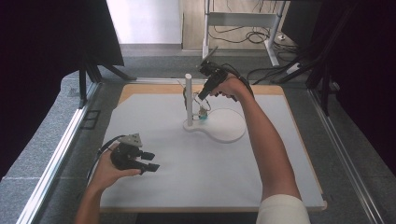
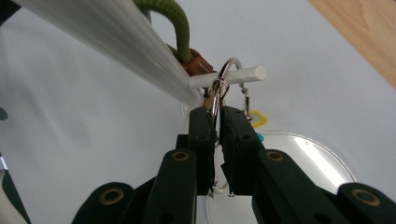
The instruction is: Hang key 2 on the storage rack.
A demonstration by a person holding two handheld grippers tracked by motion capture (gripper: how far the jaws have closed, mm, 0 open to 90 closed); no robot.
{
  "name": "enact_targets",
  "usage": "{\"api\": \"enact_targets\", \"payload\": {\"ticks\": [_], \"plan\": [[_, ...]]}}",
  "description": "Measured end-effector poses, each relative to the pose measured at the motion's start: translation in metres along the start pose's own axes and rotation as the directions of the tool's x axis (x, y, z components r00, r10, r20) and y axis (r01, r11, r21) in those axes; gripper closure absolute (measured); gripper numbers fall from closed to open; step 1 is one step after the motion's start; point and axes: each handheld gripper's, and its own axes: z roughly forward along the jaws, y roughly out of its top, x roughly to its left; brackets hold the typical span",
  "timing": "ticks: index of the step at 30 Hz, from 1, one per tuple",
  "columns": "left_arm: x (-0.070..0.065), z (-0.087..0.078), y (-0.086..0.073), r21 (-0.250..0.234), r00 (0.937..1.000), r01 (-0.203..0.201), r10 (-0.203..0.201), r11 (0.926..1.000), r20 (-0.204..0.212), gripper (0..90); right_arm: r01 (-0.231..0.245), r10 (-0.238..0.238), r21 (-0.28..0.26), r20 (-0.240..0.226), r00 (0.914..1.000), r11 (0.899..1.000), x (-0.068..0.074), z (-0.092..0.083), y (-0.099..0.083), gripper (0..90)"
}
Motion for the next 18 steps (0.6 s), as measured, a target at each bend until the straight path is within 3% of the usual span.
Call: {"api": "enact_targets", "payload": {"ticks": [7, 18], "plan": [[0.0, 0.002, 0.0, 0.002, 1.0, 0.0, 0.0, 1.0, -0.001, 46.6, 0.016, -0.016, 0.01, -0.017, 0.9997, 1.0, 0.002, 0.005, -0.002, 78.6], [0.0, 0.004, 0.0, 0.01, 1.0, -0.001, 0.001, 1.0, 0.0, 46.6, 0.002, -0.002, -0.038, -0.019, 0.9998, 0.999, 0.003, -0.014, -0.018, 71.6]]}}
